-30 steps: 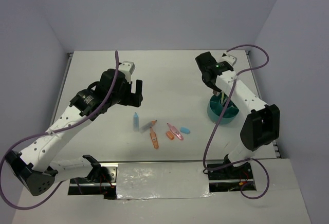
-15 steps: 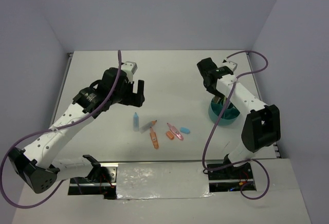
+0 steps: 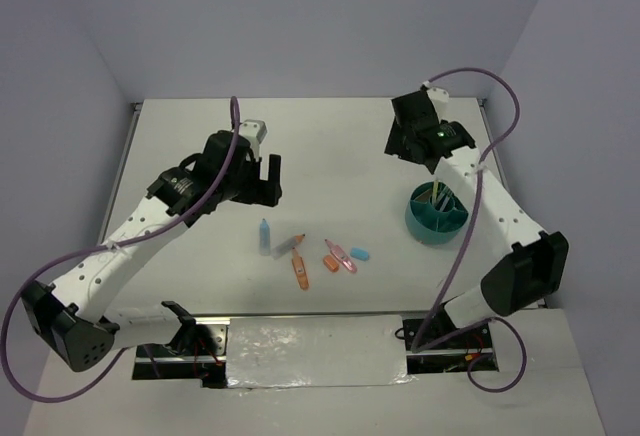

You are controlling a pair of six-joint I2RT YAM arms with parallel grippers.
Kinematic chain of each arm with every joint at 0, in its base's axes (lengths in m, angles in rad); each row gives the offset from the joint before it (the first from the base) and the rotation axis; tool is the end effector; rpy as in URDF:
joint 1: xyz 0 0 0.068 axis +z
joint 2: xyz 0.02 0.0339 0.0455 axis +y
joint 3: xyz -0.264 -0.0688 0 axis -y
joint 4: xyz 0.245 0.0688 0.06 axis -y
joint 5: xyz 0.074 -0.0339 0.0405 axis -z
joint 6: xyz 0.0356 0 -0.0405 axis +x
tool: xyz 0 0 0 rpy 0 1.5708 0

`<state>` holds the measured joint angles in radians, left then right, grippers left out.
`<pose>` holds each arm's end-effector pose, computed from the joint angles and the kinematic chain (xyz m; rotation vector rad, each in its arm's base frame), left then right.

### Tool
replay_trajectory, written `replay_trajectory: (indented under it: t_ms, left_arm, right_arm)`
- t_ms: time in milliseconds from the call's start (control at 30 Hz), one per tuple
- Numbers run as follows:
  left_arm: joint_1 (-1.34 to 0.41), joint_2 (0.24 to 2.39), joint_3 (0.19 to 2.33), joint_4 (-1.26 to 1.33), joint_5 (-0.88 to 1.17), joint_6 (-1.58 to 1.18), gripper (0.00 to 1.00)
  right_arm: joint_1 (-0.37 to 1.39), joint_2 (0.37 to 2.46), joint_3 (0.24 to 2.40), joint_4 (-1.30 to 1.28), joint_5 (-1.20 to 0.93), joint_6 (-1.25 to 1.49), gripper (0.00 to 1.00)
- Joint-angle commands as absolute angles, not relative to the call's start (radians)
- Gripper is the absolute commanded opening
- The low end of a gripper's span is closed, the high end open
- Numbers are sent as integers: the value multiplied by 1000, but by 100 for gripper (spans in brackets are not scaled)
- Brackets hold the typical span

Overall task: Sort the stationery into containers
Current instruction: Place the stapler in the storage box, then pick up the pen from the center of the board.

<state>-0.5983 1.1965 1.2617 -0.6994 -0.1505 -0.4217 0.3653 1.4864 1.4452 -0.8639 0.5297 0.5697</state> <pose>0.2112 -0.1375 0.3704 0.1117 2.2234 -0.4030 0.2957 0.0938 0.3441 0.4521 2.2809 -0.1998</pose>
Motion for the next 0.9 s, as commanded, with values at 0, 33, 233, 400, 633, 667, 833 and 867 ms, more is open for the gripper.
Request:
replay_trajectory:
  t_ms: [0, 33, 233, 400, 633, 667, 833, 867]
  left_arm:
    - [-588, 1245, 1287, -742, -207, -483, 99]
    - [-588, 1256, 1295, -761, -227, -504, 99]
    - [-583, 1253, 1273, -807, -305, -606, 99]
    - [-580, 1253, 1250, -842, -318, -676, 99]
    - [-580, 1195, 1175, -801, -273, -676, 99]
    - [-578, 1184, 1172, -804, -278, -676, 99]
    - [-580, 1144, 1137, -766, -224, -620, 99]
    - [-580, 1140, 1131, -764, -221, -614, 99]
  right_arm:
    - [428, 1411, 1526, -698, 238, 304, 70]
    - [445, 1395, 1522, -690, 182, 249, 70]
    - [613, 1348, 1345, -686, 64, 193, 68]
    - [758, 1345, 1169, -615, 117, 278, 48]
    - [870, 1463, 1120, -569, 173, 388, 42]
    - [880, 1474, 1126, -572, 196, 400, 43]
    - [933, 1557, 1147, -564, 213, 433, 47]
    - [934, 1566, 1155, -563, 193, 433, 47]
